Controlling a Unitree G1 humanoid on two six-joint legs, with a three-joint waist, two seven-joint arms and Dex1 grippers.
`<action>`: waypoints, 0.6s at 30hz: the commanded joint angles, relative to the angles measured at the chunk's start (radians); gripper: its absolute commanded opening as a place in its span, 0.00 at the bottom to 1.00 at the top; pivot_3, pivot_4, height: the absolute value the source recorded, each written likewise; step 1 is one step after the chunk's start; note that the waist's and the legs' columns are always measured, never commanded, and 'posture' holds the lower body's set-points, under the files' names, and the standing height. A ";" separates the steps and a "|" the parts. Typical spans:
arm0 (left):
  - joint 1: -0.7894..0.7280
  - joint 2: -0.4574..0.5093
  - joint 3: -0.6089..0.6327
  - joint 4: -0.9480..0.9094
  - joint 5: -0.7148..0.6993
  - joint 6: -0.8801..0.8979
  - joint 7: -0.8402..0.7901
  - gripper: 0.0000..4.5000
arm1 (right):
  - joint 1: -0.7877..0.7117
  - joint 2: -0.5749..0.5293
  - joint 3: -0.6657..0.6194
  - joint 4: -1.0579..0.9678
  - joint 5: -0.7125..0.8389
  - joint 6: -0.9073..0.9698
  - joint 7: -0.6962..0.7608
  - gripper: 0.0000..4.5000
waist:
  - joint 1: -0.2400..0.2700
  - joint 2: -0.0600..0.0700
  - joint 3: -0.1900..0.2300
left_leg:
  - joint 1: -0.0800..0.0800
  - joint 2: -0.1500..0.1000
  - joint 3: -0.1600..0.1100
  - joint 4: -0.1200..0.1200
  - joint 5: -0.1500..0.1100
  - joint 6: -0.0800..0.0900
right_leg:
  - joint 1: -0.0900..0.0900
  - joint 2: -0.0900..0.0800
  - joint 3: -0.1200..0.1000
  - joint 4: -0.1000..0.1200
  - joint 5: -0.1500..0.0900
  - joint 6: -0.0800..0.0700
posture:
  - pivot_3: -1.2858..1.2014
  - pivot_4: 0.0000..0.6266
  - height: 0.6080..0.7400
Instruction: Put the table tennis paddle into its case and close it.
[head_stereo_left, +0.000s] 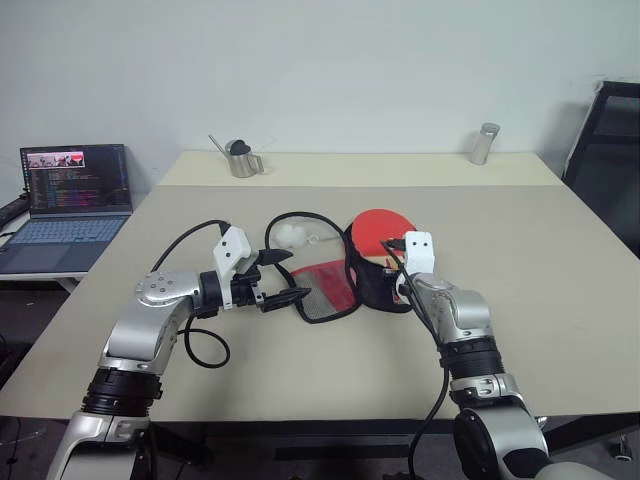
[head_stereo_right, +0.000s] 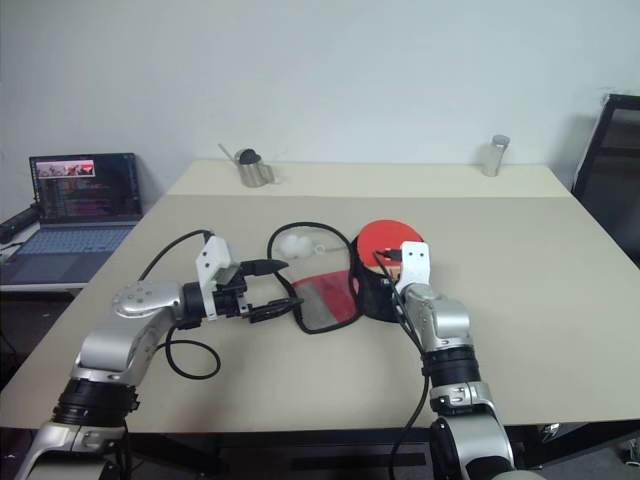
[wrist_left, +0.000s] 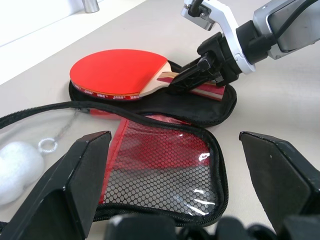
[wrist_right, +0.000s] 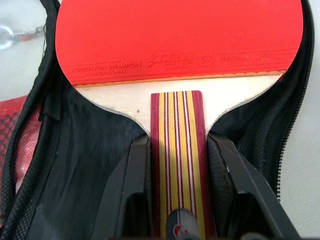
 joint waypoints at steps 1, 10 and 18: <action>-0.007 0.011 0.014 -0.041 -0.004 -0.012 -0.002 1.00 | -0.011 0.020 0.019 -0.064 0.010 0.016 0.007 0.25 | 0.000 0.000 0.000 | 0.000 0.000 0.000 0.000 0.000 0.000 | 0.000 0.000 0.000 0.000 0.000 0.000 | 0.52 0.24 1.00; -0.003 0.006 0.013 -0.046 -0.005 -0.010 0.003 1.00 | -0.003 0.026 0.009 -0.065 -0.010 -0.004 -0.014 0.90 | 0.000 0.000 0.000 | 0.000 0.000 0.000 0.000 0.000 0.000 | 0.000 0.000 0.000 0.000 0.000 0.000 | 0.52 0.24 1.00; -0.001 0.006 0.013 -0.046 -0.003 -0.012 0.007 1.00 | 0.005 0.024 0.031 -0.062 -0.024 -0.003 0.005 0.98 | 0.000 0.000 0.000 | 0.000 0.000 0.000 0.000 0.000 0.000 | 0.000 0.000 0.000 0.001 0.000 0.000 | 0.52 0.24 1.00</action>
